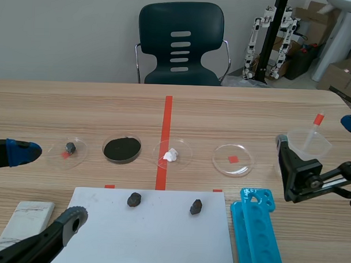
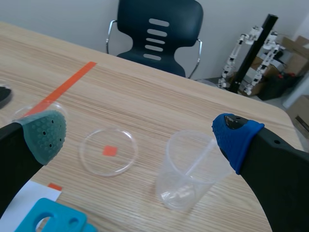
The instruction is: Return to the home posture
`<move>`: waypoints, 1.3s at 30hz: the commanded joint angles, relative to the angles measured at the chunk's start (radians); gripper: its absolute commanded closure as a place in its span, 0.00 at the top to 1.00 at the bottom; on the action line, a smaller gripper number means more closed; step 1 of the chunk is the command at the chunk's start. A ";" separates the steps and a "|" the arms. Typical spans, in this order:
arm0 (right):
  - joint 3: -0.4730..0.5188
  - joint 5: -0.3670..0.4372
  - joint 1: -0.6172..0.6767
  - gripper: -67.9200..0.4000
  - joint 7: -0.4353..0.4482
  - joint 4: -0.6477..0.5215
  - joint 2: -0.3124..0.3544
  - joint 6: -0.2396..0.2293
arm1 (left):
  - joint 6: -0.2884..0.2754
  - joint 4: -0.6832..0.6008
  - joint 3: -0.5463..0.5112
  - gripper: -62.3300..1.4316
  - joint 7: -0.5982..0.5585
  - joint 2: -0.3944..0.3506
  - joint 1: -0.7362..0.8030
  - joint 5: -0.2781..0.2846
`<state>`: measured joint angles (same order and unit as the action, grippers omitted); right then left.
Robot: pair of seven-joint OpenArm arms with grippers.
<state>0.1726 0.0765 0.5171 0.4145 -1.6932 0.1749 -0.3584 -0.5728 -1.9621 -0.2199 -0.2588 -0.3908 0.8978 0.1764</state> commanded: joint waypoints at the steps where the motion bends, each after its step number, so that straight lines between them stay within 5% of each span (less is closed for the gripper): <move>1: -0.024 0.026 0.031 0.94 0.014 -0.039 0.046 0.003 | 0.001 -0.010 0.002 0.99 -0.014 -0.001 0.002 0.014; 8: -0.089 0.107 0.194 0.94 0.014 -0.161 0.137 0.004 | 0.001 -0.010 0.002 0.99 -0.014 -0.001 0.002 0.014; 18: -0.086 0.099 0.446 0.94 0.021 -0.321 0.138 0.023 | 0.001 -0.010 0.002 0.99 -0.014 -0.001 0.002 0.014; 39: -0.074 0.013 0.630 0.94 0.207 -0.343 0.138 0.022 | 0.001 -0.010 0.002 0.99 -0.014 -0.001 0.002 0.014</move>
<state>0.0834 0.0780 1.1450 0.5987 -2.0216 0.3157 -0.3363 -0.5728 -1.9621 -0.2199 -0.2588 -0.3908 0.8978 0.1764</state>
